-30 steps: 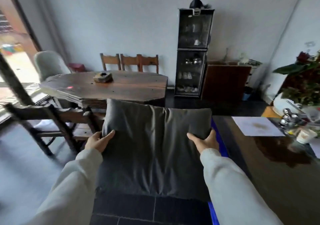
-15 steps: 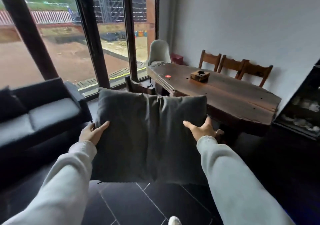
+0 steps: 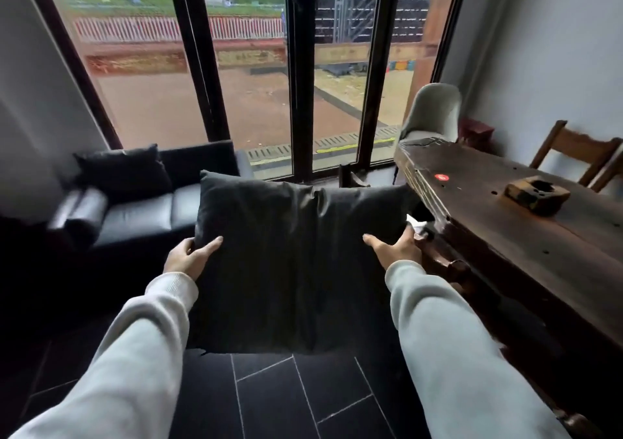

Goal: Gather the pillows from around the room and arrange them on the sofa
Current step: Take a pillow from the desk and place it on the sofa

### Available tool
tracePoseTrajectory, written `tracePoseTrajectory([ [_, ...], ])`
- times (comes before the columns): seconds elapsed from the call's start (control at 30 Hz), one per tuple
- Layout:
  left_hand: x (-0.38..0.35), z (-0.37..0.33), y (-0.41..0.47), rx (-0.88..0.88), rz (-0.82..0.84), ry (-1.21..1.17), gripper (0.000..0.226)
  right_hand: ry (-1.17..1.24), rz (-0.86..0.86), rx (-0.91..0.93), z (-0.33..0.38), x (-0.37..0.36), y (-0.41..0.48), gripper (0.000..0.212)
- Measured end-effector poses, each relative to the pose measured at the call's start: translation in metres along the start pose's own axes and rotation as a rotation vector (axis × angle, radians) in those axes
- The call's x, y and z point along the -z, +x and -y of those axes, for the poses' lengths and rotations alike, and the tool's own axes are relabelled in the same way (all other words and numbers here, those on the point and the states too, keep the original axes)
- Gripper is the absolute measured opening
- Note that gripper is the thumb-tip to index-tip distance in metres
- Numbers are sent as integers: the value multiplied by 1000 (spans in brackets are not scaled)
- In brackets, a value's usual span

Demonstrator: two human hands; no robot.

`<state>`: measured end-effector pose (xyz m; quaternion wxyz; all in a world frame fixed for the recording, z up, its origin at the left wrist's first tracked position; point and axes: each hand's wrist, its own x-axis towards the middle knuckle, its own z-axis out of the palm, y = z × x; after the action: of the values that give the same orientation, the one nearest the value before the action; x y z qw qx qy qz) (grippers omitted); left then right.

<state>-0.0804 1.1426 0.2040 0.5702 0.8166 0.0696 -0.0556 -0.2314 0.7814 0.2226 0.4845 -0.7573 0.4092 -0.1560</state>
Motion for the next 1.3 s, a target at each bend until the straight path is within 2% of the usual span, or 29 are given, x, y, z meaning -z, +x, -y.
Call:
tracePoseTrajectory([
  [0.17, 18, 5, 59, 67, -94, -35, 45, -14, 130, 55, 49, -66, 62, 105],
  [0.37, 56, 19, 172, 117, -143, -84, 55, -45, 199, 81, 107, -187, 124, 107],
  [0.7, 150, -13, 391, 48, -187, -104, 75, 44, 231, 177, 243, -371, 206, 90],
  [0.83, 169, -22, 460, 33, -178, -155, 64, 96, 228, 175, 285, -429, 238, 92],
  [1.0, 176, -19, 549, 58, -191, -164, 64, 122, 247, 170, 326, -500, 295, 96],
  [1.17, 169, -12, 655, 82, -198, -178, 52, 146, 266, 155, 358, -584, 374, 88],
  [1.3, 161, -15, 752, 88, -233, -157, 44, 168, 296, 106, 389, -662, 448, 93],
])
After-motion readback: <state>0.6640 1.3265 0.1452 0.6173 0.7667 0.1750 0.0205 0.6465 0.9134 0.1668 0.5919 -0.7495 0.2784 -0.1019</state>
